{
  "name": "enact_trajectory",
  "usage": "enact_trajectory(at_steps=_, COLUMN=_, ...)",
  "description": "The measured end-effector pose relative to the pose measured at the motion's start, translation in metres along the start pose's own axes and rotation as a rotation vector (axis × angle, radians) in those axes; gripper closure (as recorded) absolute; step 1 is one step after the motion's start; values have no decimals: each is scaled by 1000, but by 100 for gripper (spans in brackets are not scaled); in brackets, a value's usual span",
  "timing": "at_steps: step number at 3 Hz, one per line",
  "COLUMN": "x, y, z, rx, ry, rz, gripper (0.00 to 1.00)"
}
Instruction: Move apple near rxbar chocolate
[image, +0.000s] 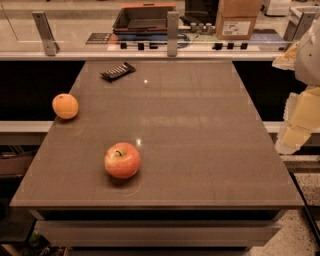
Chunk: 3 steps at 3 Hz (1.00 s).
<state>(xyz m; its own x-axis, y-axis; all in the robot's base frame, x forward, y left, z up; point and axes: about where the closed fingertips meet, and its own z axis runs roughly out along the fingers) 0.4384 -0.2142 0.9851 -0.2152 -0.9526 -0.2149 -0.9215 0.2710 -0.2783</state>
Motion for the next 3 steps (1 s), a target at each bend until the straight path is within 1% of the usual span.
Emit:
enact_trajectory(at_steps=1, x=0, y=0, z=0, rx=0, ry=0, rz=0, gripper=0)
enact_trajectory(at_steps=2, x=-5, y=2, z=2, rx=-2, ry=-18, rz=-2, gripper=0)
enact_trajectory(at_steps=3, x=-22, y=10, z=14, rx=-32, ry=-94, rz=-8, gripper=0)
